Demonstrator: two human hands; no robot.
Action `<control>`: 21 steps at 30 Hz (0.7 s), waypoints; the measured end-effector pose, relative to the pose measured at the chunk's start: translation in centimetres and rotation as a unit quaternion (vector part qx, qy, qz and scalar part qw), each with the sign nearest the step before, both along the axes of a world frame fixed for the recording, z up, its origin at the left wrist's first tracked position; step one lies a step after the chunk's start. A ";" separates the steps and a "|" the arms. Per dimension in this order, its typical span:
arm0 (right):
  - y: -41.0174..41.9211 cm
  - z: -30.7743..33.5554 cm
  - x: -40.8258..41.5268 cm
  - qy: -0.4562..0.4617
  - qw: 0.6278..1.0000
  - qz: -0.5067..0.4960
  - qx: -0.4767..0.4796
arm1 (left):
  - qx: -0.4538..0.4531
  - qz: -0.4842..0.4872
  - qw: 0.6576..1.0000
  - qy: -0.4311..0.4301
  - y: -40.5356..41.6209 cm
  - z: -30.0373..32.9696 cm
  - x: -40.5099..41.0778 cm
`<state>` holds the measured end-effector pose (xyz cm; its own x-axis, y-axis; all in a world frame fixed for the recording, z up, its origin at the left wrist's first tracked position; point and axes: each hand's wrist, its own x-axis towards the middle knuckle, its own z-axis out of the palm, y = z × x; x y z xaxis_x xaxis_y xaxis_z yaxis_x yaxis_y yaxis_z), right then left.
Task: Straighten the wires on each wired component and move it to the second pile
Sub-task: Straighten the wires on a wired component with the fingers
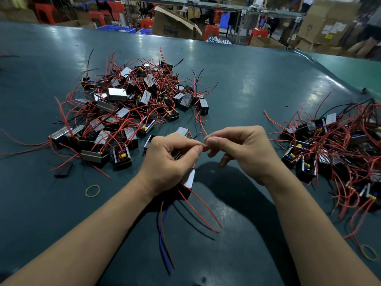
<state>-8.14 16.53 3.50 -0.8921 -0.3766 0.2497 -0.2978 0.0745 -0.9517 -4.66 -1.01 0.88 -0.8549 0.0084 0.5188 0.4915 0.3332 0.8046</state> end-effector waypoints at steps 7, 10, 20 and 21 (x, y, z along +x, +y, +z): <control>-0.5 -0.3 0.0 -0.063 0.997 -0.031 0.043 | -0.039 0.028 0.998 0.030 -0.1 -0.3 -0.1; -1.0 -0.6 0.1 -0.052 0.997 -0.055 0.034 | -0.030 0.049 0.998 0.024 0.0 -0.5 -0.3; -1.5 -0.7 0.4 0.052 0.991 -0.125 0.001 | 0.042 0.052 0.998 -0.006 0.2 -0.2 -0.3; -1.5 -0.7 0.5 0.066 0.991 -0.117 -0.004 | 0.045 0.050 0.998 -0.010 0.2 -0.2 -0.3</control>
<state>-7.68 15.03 2.80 -0.9143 -0.1610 0.3716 -0.3948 0.1495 -0.9065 -4.99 -0.81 0.72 -0.8591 -0.1233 0.4966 0.4430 0.3065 0.8425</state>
